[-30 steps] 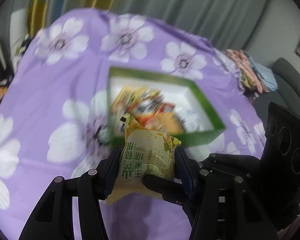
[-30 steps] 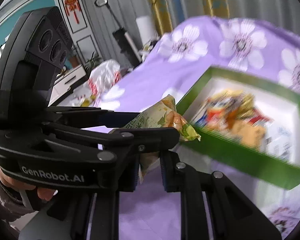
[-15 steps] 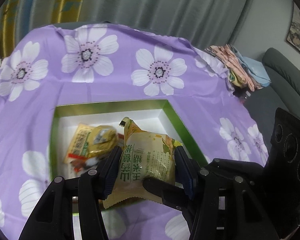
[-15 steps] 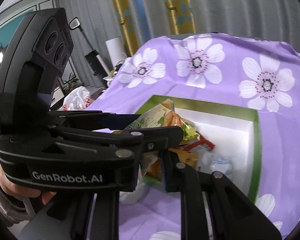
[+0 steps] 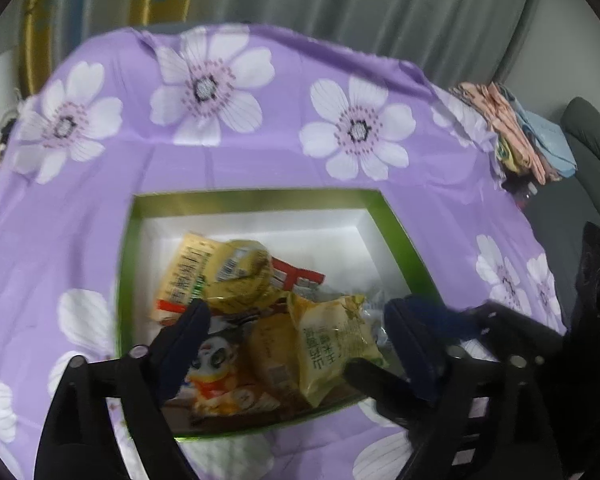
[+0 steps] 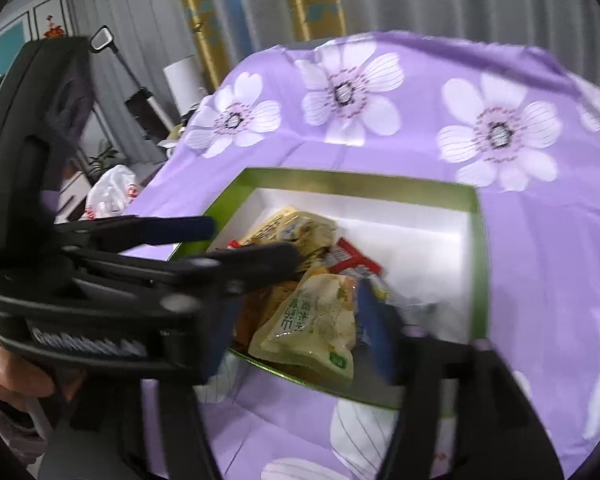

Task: Organize snacks

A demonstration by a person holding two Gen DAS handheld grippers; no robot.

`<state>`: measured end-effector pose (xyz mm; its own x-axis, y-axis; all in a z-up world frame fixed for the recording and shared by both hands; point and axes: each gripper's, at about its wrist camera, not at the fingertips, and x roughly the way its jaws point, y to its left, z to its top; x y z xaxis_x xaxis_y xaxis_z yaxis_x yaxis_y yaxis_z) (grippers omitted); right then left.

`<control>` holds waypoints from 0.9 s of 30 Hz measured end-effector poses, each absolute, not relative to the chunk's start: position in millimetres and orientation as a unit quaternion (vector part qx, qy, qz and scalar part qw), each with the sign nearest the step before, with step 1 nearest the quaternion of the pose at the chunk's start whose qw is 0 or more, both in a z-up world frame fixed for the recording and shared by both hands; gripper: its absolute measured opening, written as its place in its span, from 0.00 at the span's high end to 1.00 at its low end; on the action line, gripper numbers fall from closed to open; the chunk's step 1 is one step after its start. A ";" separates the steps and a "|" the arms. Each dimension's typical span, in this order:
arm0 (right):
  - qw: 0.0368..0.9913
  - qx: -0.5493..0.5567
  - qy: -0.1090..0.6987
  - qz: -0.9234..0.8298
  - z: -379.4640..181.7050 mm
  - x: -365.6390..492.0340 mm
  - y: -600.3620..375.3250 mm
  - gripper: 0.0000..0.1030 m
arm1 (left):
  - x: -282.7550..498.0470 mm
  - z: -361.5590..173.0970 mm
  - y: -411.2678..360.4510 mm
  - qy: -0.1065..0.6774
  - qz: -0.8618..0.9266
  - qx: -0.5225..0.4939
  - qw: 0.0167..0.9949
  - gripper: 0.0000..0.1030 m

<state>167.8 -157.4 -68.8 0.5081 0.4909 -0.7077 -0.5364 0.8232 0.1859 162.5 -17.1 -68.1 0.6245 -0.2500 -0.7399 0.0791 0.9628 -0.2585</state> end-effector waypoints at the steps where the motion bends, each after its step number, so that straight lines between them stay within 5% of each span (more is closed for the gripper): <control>1: 0.870 -0.034 0.398 0.289 -60.7 163.0 -157.8 0.29 | 159.0 -62.9 -15.3 0.420 -0.089 -0.100 0.898 0.06; 7: 0.889 -0.056 0.383 0.243 -17.4 138.9 -167.0 0.03 | 126.3 -18.7 -6.4 0.396 -0.048 -0.083 0.913 0.01; 27: 0.908 -0.079 0.349 0.217 60.1 89.5 -181.7 0.00 | 60.4 50.5 3.7 0.390 0.045 -0.060 0.918 0.01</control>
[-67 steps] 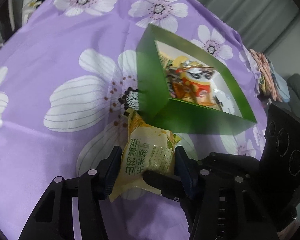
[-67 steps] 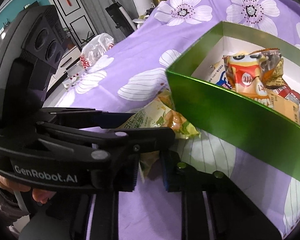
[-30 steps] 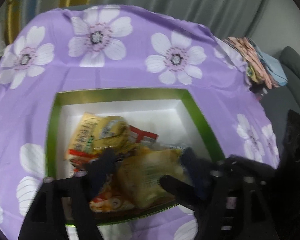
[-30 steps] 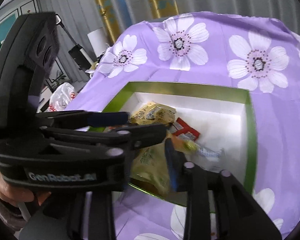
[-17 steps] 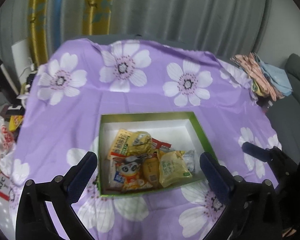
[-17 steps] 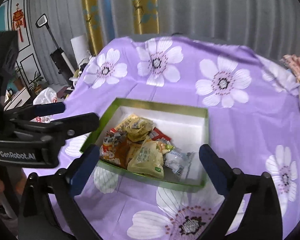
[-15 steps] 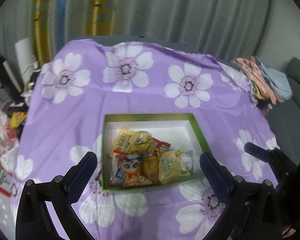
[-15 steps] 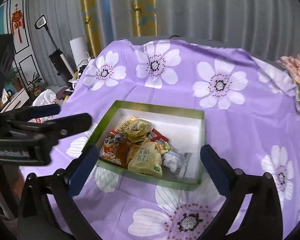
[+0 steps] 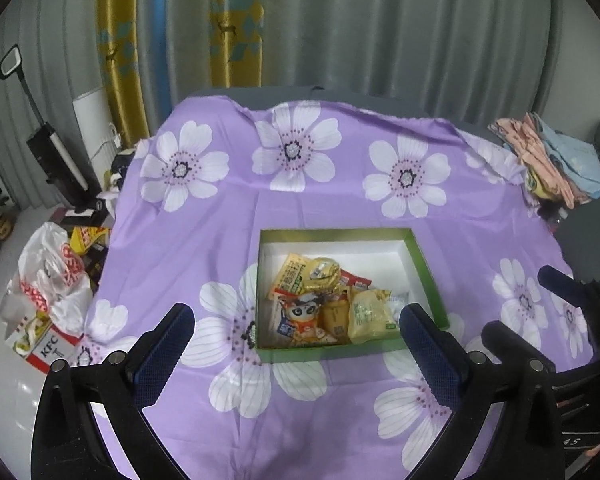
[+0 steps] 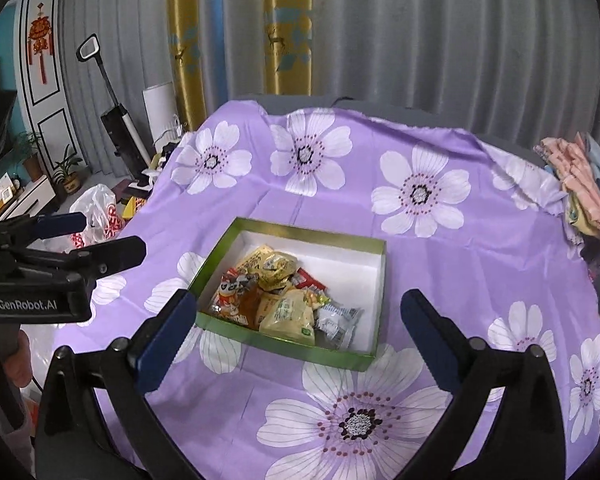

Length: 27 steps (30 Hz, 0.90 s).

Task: Organize snacks

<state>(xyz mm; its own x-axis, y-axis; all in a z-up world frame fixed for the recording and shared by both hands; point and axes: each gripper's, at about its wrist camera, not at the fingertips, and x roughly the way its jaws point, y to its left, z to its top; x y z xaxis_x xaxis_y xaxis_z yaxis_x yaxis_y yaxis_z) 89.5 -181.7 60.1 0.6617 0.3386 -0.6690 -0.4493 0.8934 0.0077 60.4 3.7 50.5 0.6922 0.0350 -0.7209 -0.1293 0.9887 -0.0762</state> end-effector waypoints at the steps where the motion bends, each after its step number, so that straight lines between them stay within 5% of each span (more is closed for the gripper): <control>1: 0.909 -0.080 0.348 0.216 61.9 88.4 -181.6 0.00 | 59.0 52.2 3.9 0.387 0.046 -0.060 0.919 0.01; 27: 0.910 -0.090 0.342 0.219 67.2 89.1 -172.2 0.00 | 56.7 65.7 6.2 0.358 0.067 -0.052 0.930 0.01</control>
